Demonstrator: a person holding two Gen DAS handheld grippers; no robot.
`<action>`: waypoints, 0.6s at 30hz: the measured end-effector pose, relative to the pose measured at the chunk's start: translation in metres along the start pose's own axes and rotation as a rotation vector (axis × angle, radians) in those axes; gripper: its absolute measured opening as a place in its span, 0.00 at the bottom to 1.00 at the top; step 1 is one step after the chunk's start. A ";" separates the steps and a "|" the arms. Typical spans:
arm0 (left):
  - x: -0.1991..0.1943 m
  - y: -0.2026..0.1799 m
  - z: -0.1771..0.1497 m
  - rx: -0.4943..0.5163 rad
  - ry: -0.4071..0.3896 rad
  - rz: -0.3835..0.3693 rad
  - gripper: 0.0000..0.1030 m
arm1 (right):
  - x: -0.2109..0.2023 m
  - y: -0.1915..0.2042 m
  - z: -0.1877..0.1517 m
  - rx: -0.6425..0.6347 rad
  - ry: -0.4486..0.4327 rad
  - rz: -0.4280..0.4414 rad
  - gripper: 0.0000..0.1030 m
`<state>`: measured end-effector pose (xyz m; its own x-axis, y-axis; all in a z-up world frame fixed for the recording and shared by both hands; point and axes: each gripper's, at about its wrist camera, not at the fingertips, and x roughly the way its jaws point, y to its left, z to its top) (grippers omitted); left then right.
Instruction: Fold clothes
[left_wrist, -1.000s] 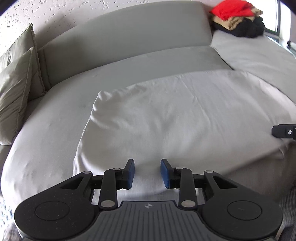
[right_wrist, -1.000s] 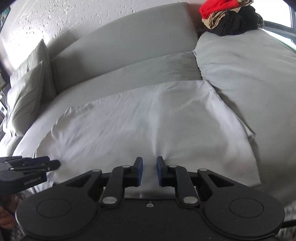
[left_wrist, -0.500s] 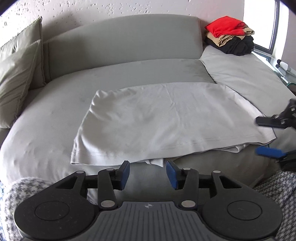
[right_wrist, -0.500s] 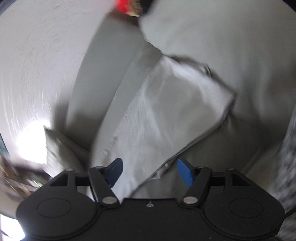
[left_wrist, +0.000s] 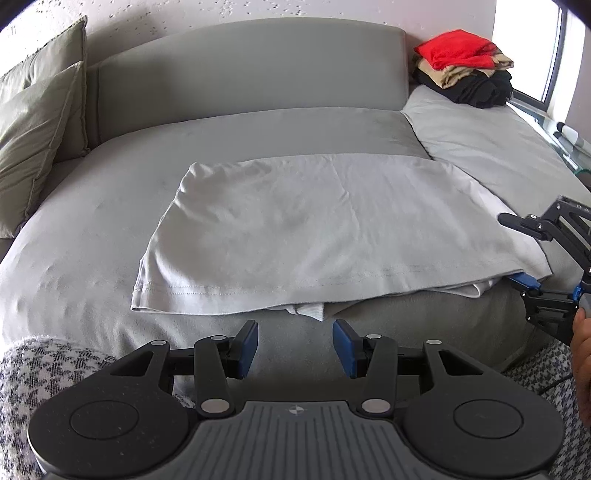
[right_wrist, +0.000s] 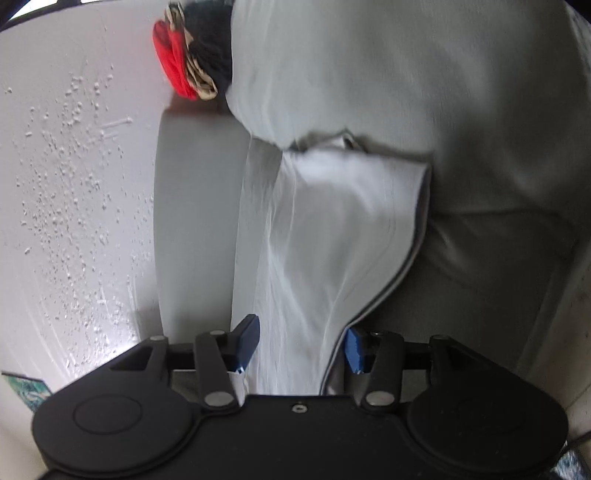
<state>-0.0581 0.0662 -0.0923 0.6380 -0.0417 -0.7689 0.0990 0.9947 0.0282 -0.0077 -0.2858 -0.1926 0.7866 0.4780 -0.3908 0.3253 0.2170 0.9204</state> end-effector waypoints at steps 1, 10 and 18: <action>0.001 0.002 0.000 -0.009 0.000 -0.001 0.44 | 0.001 0.000 0.001 -0.006 -0.021 -0.008 0.45; 0.014 0.053 0.025 -0.056 -0.039 0.046 0.44 | 0.026 -0.006 0.037 -0.012 -0.158 -0.081 0.41; 0.064 0.114 0.054 -0.092 0.056 0.054 0.18 | 0.018 -0.007 0.035 -0.046 -0.174 -0.107 0.31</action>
<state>0.0353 0.1714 -0.1032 0.5968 0.0153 -0.8022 -0.0069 0.9999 0.0139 0.0229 -0.3081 -0.2054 0.8290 0.2968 -0.4741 0.3906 0.2994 0.8705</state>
